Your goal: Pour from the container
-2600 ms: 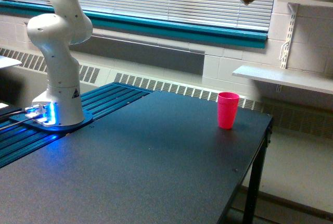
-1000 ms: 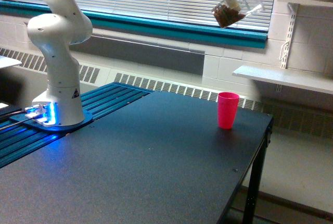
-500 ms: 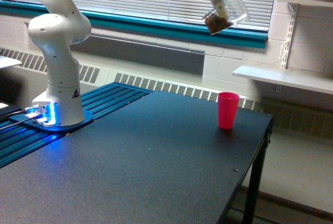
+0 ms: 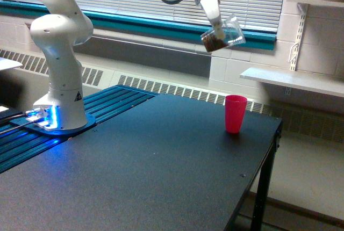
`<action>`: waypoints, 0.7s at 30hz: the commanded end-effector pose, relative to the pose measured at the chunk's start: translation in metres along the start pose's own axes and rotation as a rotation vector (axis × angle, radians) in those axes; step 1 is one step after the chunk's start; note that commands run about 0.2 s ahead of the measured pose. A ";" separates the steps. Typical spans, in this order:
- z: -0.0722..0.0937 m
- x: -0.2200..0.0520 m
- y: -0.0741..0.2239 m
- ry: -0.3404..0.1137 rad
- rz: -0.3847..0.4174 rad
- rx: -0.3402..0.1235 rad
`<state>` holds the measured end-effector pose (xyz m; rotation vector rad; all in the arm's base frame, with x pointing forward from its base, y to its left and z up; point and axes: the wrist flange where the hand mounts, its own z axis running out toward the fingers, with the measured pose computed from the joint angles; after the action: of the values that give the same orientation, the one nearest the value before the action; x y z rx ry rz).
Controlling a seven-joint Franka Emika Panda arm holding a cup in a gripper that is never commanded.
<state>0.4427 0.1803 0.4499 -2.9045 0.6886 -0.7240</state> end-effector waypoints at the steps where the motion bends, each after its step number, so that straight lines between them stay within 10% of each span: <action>1: 0.017 -0.025 -0.007 -0.038 0.011 -0.005; 21: 0.063 -0.070 -0.034 -0.157 -0.056 -0.019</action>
<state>0.4283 0.2256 0.3724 -2.9836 0.6214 -0.5041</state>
